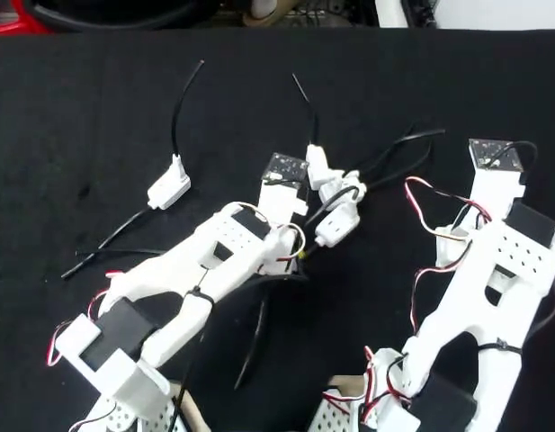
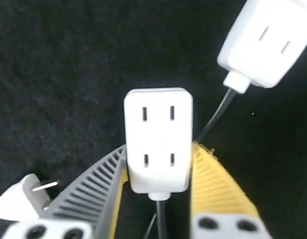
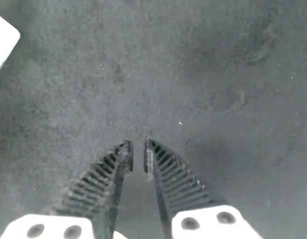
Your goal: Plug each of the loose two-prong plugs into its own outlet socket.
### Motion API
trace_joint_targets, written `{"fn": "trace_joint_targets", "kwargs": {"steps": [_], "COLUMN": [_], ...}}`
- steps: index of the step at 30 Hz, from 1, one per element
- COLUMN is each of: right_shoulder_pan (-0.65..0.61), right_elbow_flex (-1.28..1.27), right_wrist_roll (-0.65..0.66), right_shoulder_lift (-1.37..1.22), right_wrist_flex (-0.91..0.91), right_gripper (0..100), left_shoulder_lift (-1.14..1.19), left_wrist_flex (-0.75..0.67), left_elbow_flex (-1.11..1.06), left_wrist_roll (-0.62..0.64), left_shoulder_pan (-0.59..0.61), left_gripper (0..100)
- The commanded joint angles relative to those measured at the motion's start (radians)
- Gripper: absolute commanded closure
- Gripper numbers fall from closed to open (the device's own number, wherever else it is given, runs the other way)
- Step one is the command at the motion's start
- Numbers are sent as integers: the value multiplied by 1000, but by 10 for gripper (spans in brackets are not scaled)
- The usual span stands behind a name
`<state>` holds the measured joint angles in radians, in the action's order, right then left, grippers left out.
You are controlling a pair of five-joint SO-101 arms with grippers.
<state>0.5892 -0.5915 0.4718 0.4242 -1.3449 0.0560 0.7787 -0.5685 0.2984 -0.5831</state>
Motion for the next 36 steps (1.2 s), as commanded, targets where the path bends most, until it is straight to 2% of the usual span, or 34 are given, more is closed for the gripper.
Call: {"fn": "trace_joint_targets", "kwargs": {"steps": [1, 8, 14, 18, 20, 22, 27, 31, 36], "right_shoulder_pan": [14, 18, 14, 12, 11, 11, 5, -71, -252], "right_elbow_flex": [5, 5, 5, 4, 4, 5, 15, 30, 54], "right_wrist_roll": [5, 5, -2, -3, -3, 2, 5, 5, 5], "right_shoulder_lift": [-2, -2, 2, 4, 4, 4, 4, 4, 4], "right_wrist_flex": [12, 9, 5, 3, 3, 3, 5, 2, 2], "right_gripper": [953, 953, 953, 953, 953, 953, 953, 953, 952], "left_shoulder_lift": [-8, -94, -259, -382, -442, -512, -723, -885, -1034], "left_wrist_flex": [74, 465, 733, 884, 891, 861, 667, 594, 486], "left_elbow_flex": [81, 251, 275, 177, 58, -74, -340, -527, -719], "left_wrist_roll": [-32, -252, -451, -717, -821, -870, -927, -1085, -1171], "left_shoulder_pan": [21, 33, 27, 31, 42, 64, 209, 300, 348], "left_gripper": [973, 971, 971, 971, 971, 970, 970, 970, 931]}}
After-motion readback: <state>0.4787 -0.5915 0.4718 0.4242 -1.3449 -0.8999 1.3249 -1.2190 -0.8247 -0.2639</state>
